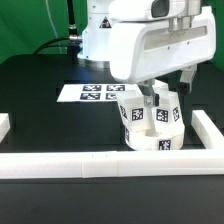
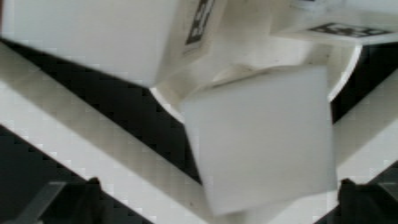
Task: Assemble stool
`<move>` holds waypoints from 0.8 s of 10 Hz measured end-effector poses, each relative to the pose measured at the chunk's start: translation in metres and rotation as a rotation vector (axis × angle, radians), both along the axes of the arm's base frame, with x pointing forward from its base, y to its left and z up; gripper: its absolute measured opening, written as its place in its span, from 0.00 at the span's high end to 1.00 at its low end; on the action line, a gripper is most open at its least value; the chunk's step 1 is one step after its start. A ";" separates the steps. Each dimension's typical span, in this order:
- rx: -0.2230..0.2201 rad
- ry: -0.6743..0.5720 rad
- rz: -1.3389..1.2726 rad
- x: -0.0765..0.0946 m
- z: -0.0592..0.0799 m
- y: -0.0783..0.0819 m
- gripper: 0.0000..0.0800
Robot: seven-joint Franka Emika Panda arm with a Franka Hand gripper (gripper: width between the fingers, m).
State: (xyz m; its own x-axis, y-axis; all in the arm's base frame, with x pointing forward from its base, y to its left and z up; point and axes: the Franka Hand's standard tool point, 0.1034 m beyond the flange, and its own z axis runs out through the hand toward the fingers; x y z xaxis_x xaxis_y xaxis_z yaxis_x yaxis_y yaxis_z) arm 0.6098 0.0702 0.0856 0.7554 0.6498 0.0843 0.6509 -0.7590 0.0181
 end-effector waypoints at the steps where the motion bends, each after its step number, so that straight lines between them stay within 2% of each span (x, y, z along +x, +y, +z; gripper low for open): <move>1: 0.000 0.018 -0.008 -0.009 -0.009 0.002 0.19; 3: 0.002 0.026 -0.018 -0.016 -0.016 0.007 0.19; 6: -0.002 0.023 -0.050 -0.014 -0.014 0.008 0.19; 8: -0.003 0.017 -0.056 -0.013 -0.013 0.005 0.58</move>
Offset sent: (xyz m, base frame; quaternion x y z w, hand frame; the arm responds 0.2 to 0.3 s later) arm -0.0062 0.0063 -0.0040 -0.0011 -0.0029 0.0027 1.0000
